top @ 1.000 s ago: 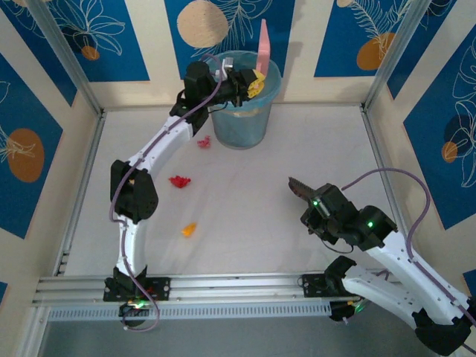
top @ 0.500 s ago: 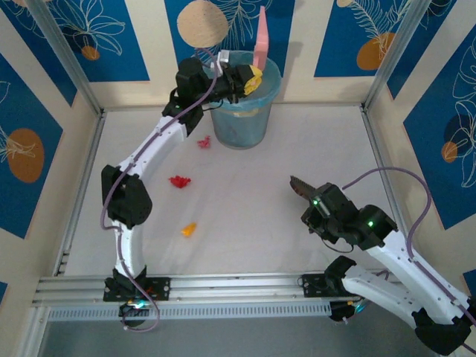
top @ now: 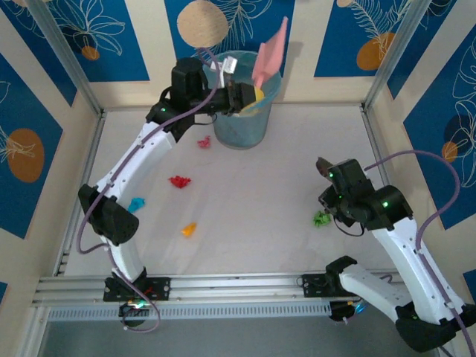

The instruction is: Sweep away the paper scraps from the table

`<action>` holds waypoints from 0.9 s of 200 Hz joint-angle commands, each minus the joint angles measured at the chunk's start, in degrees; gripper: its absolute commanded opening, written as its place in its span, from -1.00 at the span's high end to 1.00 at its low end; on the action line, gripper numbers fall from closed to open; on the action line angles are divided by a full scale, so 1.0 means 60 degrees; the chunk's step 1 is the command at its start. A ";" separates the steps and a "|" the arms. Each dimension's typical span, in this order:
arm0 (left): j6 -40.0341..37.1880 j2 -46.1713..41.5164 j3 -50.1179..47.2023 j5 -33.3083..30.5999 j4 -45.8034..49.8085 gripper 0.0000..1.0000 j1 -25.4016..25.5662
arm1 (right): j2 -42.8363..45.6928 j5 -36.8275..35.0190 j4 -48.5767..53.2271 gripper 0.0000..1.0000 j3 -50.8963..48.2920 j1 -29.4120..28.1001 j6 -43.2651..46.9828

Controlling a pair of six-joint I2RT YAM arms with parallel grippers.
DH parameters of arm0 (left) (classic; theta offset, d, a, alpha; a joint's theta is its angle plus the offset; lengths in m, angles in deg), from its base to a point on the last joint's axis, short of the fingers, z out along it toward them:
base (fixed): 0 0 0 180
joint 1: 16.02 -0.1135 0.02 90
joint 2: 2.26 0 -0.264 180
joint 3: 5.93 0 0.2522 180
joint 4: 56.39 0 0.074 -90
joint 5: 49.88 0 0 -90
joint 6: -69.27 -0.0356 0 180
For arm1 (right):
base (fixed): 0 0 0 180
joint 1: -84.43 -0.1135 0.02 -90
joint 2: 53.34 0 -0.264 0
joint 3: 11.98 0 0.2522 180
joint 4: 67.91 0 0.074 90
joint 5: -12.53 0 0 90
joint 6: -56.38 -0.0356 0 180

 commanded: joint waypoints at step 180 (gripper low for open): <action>-0.9173 -0.0631 -0.4125 -0.7895 0.6514 1.00 0.4816 | -0.0494 0.3278 0.1082 1.00 -0.0260 0.5734 0.1164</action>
